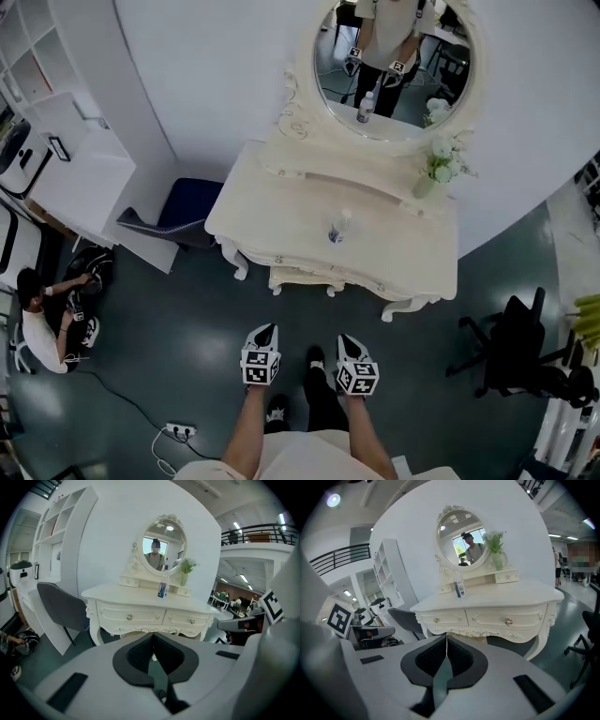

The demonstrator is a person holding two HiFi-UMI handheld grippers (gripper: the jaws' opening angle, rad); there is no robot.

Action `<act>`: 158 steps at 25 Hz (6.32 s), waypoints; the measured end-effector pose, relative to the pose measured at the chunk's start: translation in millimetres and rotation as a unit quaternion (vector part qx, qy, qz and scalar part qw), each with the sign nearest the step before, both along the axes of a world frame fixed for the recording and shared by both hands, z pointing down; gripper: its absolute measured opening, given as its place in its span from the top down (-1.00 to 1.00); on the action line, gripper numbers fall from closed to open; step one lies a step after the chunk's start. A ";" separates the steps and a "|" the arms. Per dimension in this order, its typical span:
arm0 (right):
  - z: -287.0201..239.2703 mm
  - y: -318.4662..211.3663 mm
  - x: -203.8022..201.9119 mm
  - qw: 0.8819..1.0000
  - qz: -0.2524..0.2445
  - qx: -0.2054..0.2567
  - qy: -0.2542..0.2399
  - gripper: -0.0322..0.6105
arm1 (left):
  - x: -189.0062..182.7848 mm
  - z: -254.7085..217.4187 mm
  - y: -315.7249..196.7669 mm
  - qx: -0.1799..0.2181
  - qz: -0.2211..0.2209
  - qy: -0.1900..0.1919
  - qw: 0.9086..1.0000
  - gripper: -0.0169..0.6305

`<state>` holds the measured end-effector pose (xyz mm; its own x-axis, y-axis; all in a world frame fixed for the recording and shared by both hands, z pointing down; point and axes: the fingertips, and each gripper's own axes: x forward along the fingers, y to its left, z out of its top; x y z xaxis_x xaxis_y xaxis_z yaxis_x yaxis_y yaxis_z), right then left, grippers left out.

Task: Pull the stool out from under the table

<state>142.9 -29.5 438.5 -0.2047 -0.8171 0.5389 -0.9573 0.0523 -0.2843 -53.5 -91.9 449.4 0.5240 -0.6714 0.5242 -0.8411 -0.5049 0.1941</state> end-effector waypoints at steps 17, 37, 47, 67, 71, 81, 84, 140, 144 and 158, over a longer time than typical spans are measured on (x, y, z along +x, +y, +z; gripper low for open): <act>156.9 -93.8 25.2 0.997 -0.076 -0.031 0.004 0.76 | 34.1 145.3 -74.7 -0.026 -0.016 -0.019 0.999 0.90; 383.0 -148.9 120.4 0.995 -0.061 -0.037 0.064 0.75 | 9.6 390.5 -157.3 -0.011 -0.002 -0.055 0.998 0.87; 460.3 -193.9 129.3 0.995 -0.056 -0.037 0.068 0.43 | -2.9 475.1 -196.3 -0.014 0.002 -0.060 0.998 0.36; 517.8 -262.1 136.2 0.965 -0.178 -0.109 0.157 0.03 | 29.7 513.5 -250.2 -0.018 0.056 -0.097 0.994 -0.18; 518.8 -261.9 137.4 0.966 -0.169 -0.110 0.164 0.03 | 25.5 513.2 -253.2 -0.020 0.042 -0.104 0.993 -0.03; 519.5 -245.8 135.5 0.968 -0.156 -0.119 0.156 0.03 | 22.6 513.8 -239.7 -0.026 0.039 -0.116 0.992 0.01; 520.2 -235.9 133.0 0.968 -0.157 -0.122 0.155 0.03 | 20.0 514.0 -230.3 -0.028 0.039 -0.118 0.992 0.01; 532.8 108.5 70.3 0.948 -0.151 -0.232 0.158 0.04 | -44.1 520.8 93.8 -0.082 0.091 -0.150 0.981 0.08; 532.9 125.8 65.3 0.947 -0.152 -0.236 0.157 0.04 | -47.9 520.3 109.9 -0.087 0.088 -0.151 0.981 0.08; 536.8 195.0 58.6 0.948 -0.149 -0.238 0.152 0.04 | -55.3 520.1 176.5 -0.107 0.070 -0.167 0.978 0.08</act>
<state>201.4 165.5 975.4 -0.1646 -0.3974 0.9028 -0.9617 0.2681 -0.0573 -108.8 84.6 969.5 0.3786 -0.4617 0.8022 -0.8015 -0.5969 0.0348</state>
